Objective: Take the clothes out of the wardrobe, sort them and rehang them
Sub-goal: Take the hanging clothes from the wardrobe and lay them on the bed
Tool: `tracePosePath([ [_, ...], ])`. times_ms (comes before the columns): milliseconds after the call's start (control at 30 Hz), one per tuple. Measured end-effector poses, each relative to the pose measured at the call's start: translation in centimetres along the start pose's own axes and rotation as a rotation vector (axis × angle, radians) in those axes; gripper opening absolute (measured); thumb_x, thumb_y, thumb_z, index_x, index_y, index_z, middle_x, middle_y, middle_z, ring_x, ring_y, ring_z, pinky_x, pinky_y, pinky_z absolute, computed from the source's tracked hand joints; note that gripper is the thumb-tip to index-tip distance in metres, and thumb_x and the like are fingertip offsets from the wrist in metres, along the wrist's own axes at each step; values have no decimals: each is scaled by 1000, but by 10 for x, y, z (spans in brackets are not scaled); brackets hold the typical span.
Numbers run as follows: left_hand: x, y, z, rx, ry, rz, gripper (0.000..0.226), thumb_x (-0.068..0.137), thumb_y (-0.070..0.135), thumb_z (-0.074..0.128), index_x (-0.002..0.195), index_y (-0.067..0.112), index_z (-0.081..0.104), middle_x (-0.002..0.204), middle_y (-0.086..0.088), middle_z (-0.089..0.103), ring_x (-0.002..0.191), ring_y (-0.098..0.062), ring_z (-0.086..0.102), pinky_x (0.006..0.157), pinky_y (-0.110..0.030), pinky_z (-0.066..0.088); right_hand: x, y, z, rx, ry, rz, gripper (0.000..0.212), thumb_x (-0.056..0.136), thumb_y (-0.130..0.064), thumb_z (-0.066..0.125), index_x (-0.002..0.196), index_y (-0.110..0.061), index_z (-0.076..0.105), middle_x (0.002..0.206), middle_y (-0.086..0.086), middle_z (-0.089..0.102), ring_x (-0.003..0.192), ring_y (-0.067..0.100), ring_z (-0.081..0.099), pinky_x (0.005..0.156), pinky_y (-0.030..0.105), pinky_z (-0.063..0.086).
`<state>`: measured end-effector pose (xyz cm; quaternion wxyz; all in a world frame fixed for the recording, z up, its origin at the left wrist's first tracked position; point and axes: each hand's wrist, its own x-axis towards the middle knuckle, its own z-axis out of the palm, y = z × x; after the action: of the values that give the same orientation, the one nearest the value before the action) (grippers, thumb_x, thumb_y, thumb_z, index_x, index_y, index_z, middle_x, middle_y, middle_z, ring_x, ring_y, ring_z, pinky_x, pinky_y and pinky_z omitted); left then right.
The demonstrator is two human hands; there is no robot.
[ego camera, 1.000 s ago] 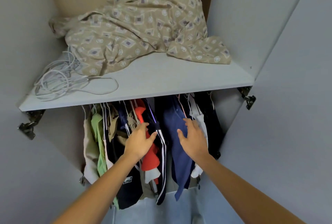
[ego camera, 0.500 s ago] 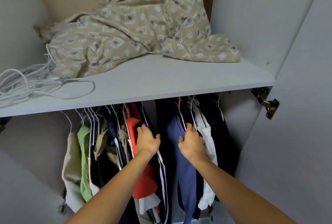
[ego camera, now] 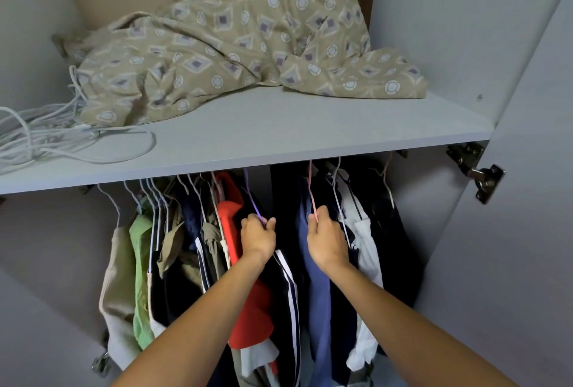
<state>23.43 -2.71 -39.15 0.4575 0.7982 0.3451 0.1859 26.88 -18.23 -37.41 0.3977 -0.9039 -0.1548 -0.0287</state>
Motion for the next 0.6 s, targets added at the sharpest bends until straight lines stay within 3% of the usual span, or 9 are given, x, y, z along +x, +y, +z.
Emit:
tracePosePath([
  [100, -7, -2, 0, 110, 41, 62, 22, 108, 25, 51, 93, 10, 48, 105, -16, 61, 92, -36, 62, 77, -40, 45, 1, -3, -5, 30, 3, -29, 23, 112, -31, 35, 95, -18, 42, 71, -1, 56, 58, 16, 51, 49, 34, 33],
  [300, -29, 18, -11, 81, 73, 104, 22, 111, 25, 44, 99, 9, 51, 97, -11, 63, 86, -33, 60, 74, -39, 41, -10, -14, -24, 85, -2, -91, 26, 112, -31, 37, 91, -16, 43, 66, 0, 51, 53, 18, 45, 50, 36, 34],
  [400, -41, 21, -26, 8, 67, 118, 22, 111, 25, 43, 97, 11, 53, 88, -10, 64, 78, -32, 62, 66, -39, 42, -25, -15, -36, 103, -3, -92, 34, 111, -33, 38, 79, -22, 37, 62, -2, 45, 54, 17, 40, 53, 37, 32],
  [500, -68, 26, -43, -60, 62, 168, 26, 109, 22, 44, 86, 12, 49, 70, -4, 56, 62, -25, 53, 57, -37, 37, -42, -13, -46, 145, -11, -74, 44, 110, -35, 43, 70, -20, 33, 59, -2, 41, 54, 13, 36, 55, 36, 31],
  [600, -95, 29, -63, -74, 36, 180, 34, 110, 27, 45, 81, 9, 48, 61, 0, 48, 54, -19, 45, 56, -38, 36, -62, -17, -56, 201, -33, -60, 47, 109, -35, 47, 68, -17, 34, 57, -4, 36, 51, 10, 32, 51, 29, 29],
])
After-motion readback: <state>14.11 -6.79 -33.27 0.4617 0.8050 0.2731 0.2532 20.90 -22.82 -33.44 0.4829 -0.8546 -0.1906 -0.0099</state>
